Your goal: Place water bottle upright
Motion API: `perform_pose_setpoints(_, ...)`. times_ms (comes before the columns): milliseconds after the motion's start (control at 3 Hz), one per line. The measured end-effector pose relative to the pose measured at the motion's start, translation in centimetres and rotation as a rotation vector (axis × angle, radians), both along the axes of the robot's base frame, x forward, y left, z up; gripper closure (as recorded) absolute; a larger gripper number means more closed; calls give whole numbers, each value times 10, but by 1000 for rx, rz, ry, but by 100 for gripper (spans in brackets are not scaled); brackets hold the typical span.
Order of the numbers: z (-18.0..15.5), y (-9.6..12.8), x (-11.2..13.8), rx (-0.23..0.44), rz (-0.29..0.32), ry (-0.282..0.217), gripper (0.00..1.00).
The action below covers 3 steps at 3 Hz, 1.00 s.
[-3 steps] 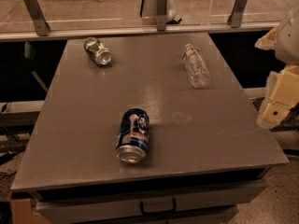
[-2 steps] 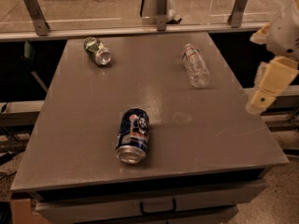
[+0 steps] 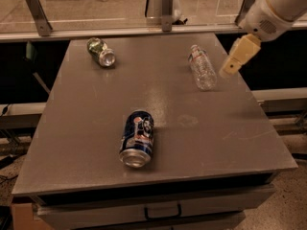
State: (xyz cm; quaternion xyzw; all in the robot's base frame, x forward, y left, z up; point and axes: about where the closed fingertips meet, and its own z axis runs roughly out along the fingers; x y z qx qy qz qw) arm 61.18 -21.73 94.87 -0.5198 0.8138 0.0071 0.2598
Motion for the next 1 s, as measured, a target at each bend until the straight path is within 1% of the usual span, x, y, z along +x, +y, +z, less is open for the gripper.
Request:
perform_pose_setpoints(333, -17, 8, 61, 75, -91, -3, 0)
perform_pose_setpoints(667, -43, 18, 103, 119, -208, 34, 0)
perform_pose_setpoints(1000, -64, 32, 130, 141, -341, 89, 0)
